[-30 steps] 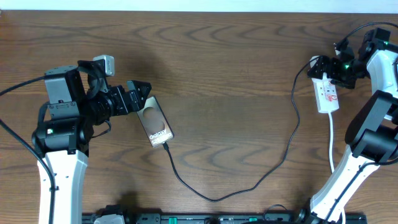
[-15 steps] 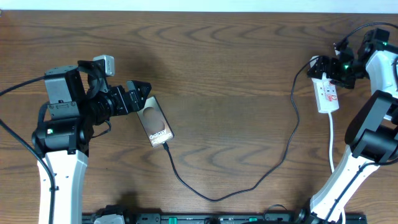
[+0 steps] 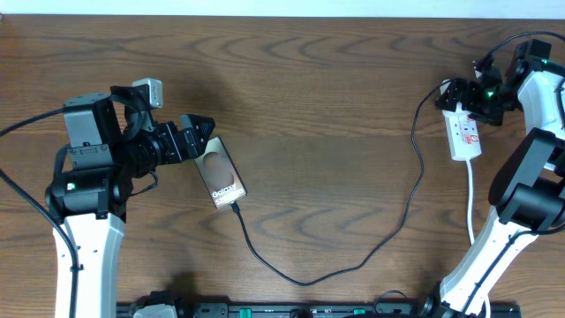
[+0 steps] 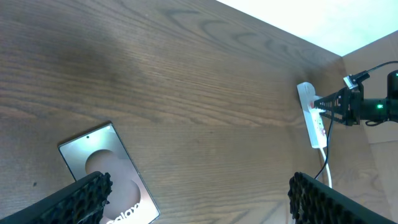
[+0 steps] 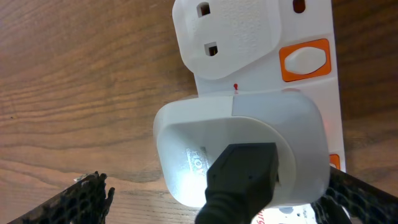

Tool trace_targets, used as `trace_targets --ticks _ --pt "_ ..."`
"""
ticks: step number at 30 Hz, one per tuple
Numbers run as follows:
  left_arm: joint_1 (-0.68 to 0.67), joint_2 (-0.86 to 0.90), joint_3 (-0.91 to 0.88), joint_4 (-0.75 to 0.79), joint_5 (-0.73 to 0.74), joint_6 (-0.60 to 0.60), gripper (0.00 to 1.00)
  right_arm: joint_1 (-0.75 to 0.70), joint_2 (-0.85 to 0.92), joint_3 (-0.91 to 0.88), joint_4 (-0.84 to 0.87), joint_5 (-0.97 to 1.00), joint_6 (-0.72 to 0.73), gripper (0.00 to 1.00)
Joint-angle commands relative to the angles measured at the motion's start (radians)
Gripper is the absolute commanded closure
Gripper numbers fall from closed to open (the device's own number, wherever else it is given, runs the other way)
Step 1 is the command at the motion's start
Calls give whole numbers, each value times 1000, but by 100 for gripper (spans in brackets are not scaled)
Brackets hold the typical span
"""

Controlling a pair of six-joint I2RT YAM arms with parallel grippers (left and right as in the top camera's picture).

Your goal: Plug charger to phone and switch on socket

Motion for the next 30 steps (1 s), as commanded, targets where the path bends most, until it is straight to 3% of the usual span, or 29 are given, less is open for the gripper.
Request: trace_targets --ticks 1,20,30 --pt "4 6 3 0 6 18 7 58 10 -31 -12 -146 22 1" --pt "4 6 3 0 6 18 7 -23 -86 -20 -44 -132 36 1" --pt "4 6 3 0 6 18 7 -35 -151 -20 -135 74 36 1"
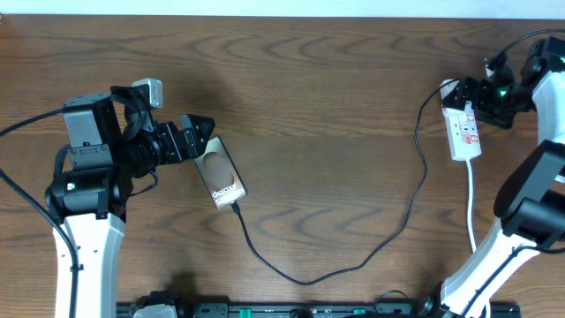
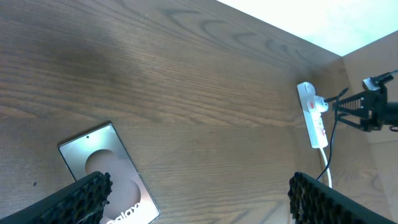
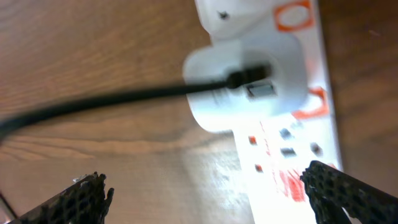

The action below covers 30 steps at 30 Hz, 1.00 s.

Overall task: Plug charger to phone and switch on socket
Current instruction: 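Lift the right gripper away from the power strip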

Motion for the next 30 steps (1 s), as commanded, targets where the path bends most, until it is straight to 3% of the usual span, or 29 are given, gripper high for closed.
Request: trace_targets --ticks 1,15,30 --pt "4 6 3 0 6 18 7 -4 -36 -3 -36 111 11 1" --pt "4 6 3 0 6 18 7 -4 -122 -3 -131 206 55 1" --pt "4 6 3 -1 6 18 7 -2 -578 -3 -142 202 167 1"
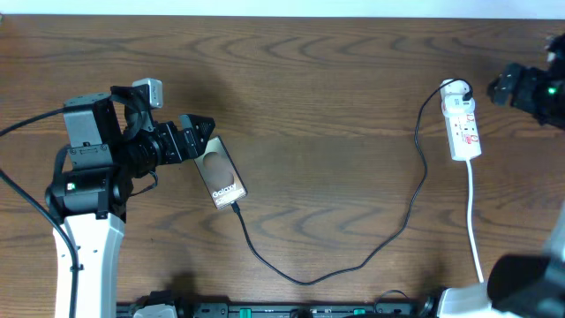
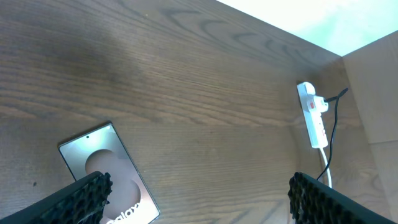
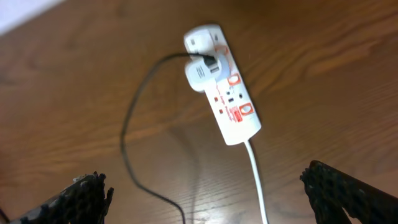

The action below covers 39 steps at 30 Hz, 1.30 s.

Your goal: Plug charger to phone and switch on socket

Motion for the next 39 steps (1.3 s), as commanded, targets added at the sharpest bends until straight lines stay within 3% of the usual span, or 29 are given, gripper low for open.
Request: trace_targets --ticks 1,8,30,39 --pt "4 6 3 0 6 18 7 -1 -84 2 -4 -3 29 1" --pt "4 6 3 0 6 18 7 -1 -174 2 -5 -2 29 1" --pt "4 2 3 -1 6 18 7 -1 -175 2 -5 -2 29 1" --pt "3 -101 -23 -21 -39 18 7 -1 -175 2 -5 -2 29 1"
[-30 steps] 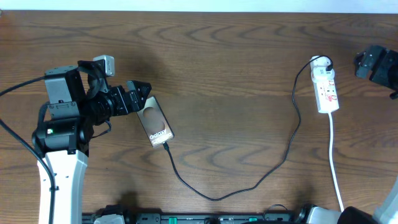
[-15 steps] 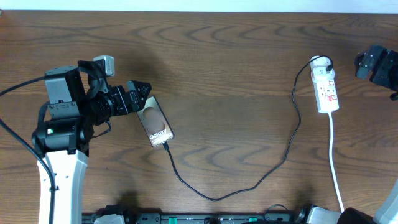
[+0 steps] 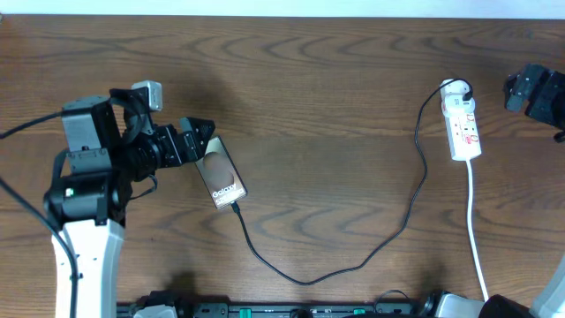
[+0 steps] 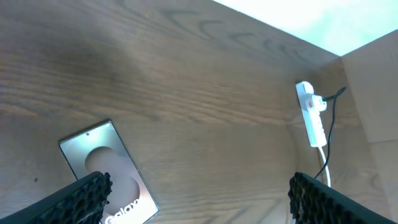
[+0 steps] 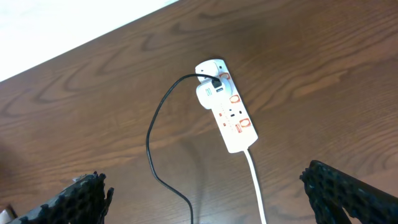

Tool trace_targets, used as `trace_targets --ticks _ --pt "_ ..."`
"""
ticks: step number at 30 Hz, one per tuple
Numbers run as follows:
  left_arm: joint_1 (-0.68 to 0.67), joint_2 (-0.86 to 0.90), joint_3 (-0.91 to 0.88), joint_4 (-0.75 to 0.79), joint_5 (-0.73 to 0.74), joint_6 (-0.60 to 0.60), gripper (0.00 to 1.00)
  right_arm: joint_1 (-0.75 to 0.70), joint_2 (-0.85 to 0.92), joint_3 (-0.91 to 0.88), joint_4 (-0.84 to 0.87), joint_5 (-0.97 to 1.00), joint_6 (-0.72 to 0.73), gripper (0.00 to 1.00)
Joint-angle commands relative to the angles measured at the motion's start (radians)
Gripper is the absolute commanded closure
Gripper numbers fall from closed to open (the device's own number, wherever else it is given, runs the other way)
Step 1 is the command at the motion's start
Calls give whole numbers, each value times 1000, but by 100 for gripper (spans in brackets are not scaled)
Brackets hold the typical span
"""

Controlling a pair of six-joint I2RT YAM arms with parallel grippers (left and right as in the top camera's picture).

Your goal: Plug charger to phone and switch on socket

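Note:
The silver phone [image 3: 221, 175] lies face down at the left, and a black cable [image 3: 388, 231] runs from its lower end across the table. The cable ends at a white charger [image 3: 455, 89] plugged into the top of the white power strip [image 3: 464, 131]. My left gripper [image 3: 199, 139] stands open at the phone's upper end; in the left wrist view the phone [image 4: 102, 165] lies by the left finger [image 4: 78, 199]. My right gripper [image 3: 532, 92] is open at the far right, high and well away from the strip [image 5: 231, 121].
The strip's white lead [image 3: 475, 230] runs down to the front edge at the right. A black rail [image 3: 291, 310] lies along the front edge. Bare wood lies between phone and strip. The strip carries orange switches [image 5: 234, 99].
My right gripper has drawn back a little more from the strip, which looks smaller in its wrist view. The left gripper, phone and cable are nearly unchanged.
At first my right gripper was close against the charger and the orange switch on the strip. It then stood a little back, then well off at the right edge, and now farther off. The left gripper stayed open by the phone throughout.

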Motion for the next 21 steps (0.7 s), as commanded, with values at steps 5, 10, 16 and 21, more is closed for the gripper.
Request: trace_targets --ticks 5,10,16,21 --pt "-11 -201 -93 2 -174 18 7 -1 -6 2 -3 -3 13 1" --pt "-81 -386 -229 129 -288 18 7 -1 -6 1 -3 -3 13 1" --pt "-129 -612 -462 398 -351 18 7 -1 -6 2 -3 -3 13 1" --pt "-129 -744 -667 657 -351 18 7 -1 -6 2 -3 -3 13 1"
